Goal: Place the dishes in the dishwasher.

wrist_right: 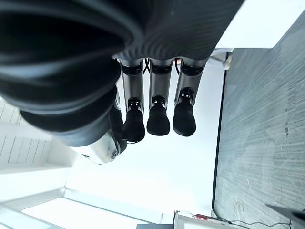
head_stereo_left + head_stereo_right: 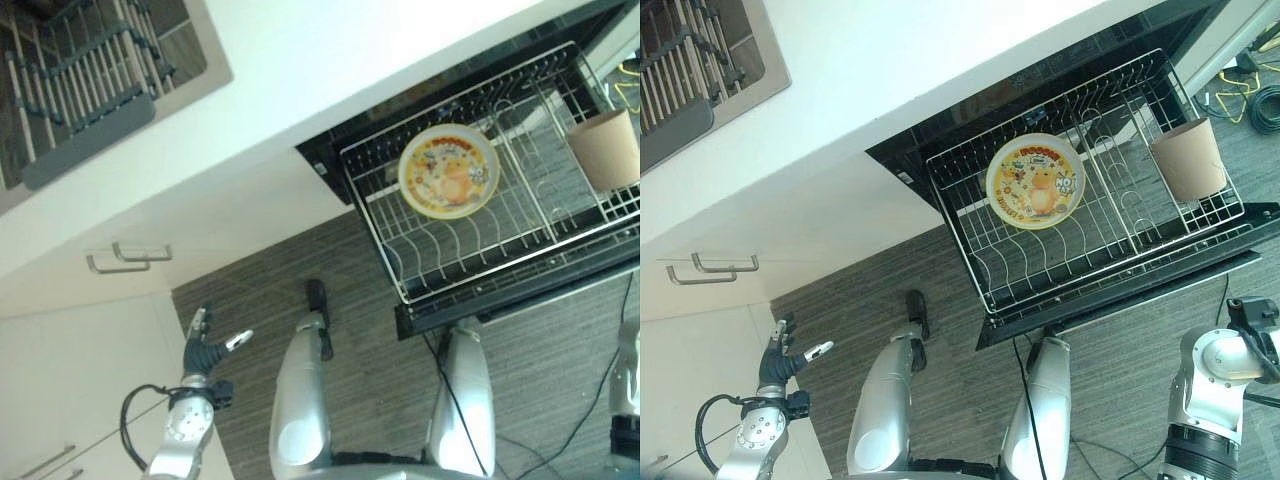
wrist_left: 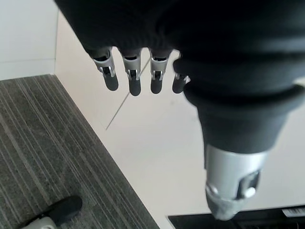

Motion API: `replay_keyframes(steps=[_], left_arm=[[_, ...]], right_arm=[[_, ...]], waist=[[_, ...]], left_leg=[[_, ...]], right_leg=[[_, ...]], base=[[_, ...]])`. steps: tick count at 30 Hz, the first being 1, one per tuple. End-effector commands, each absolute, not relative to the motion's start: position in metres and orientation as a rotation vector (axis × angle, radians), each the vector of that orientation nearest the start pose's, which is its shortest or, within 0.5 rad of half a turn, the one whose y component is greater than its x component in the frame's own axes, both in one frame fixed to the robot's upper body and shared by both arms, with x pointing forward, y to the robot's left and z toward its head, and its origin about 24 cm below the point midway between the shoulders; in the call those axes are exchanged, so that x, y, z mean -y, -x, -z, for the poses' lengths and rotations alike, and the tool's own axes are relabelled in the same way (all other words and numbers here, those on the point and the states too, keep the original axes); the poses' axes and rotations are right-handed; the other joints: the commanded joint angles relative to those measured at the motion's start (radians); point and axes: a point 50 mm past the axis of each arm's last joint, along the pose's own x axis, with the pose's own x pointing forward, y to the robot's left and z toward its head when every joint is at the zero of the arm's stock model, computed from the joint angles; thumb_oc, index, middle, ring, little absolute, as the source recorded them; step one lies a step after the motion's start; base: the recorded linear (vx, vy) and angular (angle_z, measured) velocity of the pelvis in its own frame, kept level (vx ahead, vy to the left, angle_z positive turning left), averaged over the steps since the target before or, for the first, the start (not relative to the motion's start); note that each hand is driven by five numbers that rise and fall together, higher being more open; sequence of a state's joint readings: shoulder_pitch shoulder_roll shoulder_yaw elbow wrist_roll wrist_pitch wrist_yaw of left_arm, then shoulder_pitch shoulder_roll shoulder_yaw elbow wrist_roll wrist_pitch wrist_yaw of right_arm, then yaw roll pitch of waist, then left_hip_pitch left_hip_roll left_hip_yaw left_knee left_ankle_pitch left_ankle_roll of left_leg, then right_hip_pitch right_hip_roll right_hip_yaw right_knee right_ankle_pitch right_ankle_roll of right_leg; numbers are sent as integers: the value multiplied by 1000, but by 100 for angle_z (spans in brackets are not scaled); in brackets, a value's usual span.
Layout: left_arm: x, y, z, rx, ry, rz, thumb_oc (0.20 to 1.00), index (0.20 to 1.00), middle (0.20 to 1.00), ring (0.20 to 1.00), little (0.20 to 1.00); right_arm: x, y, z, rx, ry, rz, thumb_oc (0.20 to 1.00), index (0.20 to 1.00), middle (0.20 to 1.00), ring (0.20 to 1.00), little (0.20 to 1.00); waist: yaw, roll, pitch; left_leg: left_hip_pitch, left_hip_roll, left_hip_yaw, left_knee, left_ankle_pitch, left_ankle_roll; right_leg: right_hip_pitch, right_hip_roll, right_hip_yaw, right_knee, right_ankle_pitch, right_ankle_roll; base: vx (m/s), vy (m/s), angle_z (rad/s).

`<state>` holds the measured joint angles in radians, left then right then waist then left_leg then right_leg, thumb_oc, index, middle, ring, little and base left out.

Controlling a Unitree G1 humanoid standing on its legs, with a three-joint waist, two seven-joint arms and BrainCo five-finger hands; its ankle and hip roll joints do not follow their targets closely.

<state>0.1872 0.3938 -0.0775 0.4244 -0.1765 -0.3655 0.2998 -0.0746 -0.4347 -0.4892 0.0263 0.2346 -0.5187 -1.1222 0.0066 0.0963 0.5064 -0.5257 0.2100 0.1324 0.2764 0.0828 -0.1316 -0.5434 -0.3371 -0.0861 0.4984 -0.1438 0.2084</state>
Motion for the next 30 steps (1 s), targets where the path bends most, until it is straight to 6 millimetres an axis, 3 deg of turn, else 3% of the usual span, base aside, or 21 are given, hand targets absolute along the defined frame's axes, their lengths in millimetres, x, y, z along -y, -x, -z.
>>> replay_keyframes(steps=[1,4,5,9,12,16,18,19,26,30], left_arm=[[-280,-178,24,-167,-313,-360,1000,1000,1000,1000,1000],[-277,-176,29,-176,-312,-359,1000,1000,1000,1000,1000],[-279,-176,31,-181,-314,-357,1000,1000,1000,1000,1000],[-284,-184,27,-178,-321,-351,1000,1000,1000,1000,1000],[-281,-192,21,-170,-336,-327,1000,1000,1000,1000,1000],[-276,-193,23,-173,-340,-338,1000,1000,1000,1000,1000],[-273,-190,25,-189,-338,-350,1000,1000,1000,1000,1000],[-274,-189,24,-193,-338,-354,1000,1000,1000,1000,1000],[-278,-184,26,-217,-345,-367,1000,1000,1000,1000,1000],[-282,-180,29,-238,-342,-373,1000,1000,1000,1000,1000]], right_arm=[[350,-179,-148,835,-141,1426,200,200,200,200,200],[355,-177,-121,753,-244,1490,200,200,200,200,200],[366,-174,-97,665,-409,1546,200,200,200,200,200],[382,-170,-42,460,-745,1610,200,200,200,200,200],[373,-188,-32,381,-804,1500,200,200,200,200,200],[362,-209,-37,374,-818,1330,200,200,200,200,200],[343,-226,-61,415,-624,1117,200,200,200,200,200],[333,-235,-84,457,-474,997,200,200,200,200,200],[308,-255,-144,576,-220,641,200,200,200,200,200],[304,-262,-162,597,-191,552,200,200,200,200,200]], waist=[[9,-42,-32],[10,-41,-38],[11,-40,-41],[26,-34,-45],[44,-30,-45],[52,-33,-48],[54,-37,-52],[53,-40,-51],[53,-41,-67],[64,-39,-73]], left_leg=[[26,18,-51,102,-168,5],[30,16,-49,96,-167,5],[27,15,-50,98,-167,3],[27,14,-52,100,-167,6],[30,9,-56,92,-162,11],[36,2,-59,80,-159,15],[35,-5,-65,81,-160,22],[33,-3,-68,91,-165,24],[14,2,-79,110,-167,18],[16,7,-84,118,-169,11]], right_leg=[[39,-3,-41,-124,98,-4],[43,-2,-42,-127,98,-6],[42,-2,-43,-126,99,-6],[47,-4,-52,-126,100,-10],[53,-4,-61,-134,105,-13],[57,3,-61,-138,103,-18],[54,5,-58,-126,97,-23],[51,3,-56,-115,93,-23],[23,-4,-47,-65,68,-27],[26,-11,-56,-46,53,-31]], base=[[0,0,0],[0,0,0],[1,-17,4],[4,-42,2],[-17,-62,1],[-5,-10,1],[-6,-13,4],[0,0,0],[1,4,-1],[12,-11,3]])
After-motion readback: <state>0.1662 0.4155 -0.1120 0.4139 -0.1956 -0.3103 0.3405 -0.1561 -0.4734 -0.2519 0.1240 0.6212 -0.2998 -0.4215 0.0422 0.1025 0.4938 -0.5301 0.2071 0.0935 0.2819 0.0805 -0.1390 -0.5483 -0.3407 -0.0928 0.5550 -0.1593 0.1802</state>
